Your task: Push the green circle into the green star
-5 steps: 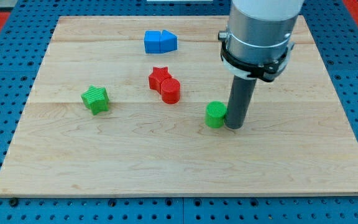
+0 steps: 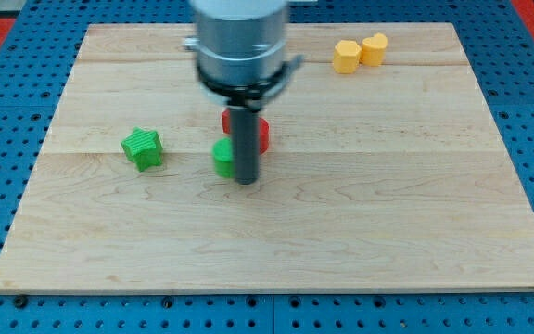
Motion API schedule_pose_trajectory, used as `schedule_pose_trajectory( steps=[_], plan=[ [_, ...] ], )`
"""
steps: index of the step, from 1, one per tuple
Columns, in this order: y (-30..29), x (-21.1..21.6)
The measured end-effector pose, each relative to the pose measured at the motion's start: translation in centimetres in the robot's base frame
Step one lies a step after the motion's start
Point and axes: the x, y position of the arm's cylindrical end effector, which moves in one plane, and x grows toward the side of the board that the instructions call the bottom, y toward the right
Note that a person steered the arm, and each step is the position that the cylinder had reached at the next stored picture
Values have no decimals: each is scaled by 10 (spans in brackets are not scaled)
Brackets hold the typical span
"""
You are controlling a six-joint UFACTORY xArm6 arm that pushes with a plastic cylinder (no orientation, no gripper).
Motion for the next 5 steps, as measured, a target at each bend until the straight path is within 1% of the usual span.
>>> schedule_pose_trajectory(
  steps=[1, 2, 3, 4, 5],
  plan=[
    [-7, 7],
    [32, -5],
    [-23, -22],
    [-85, -23],
    [-67, -11]
  ],
)
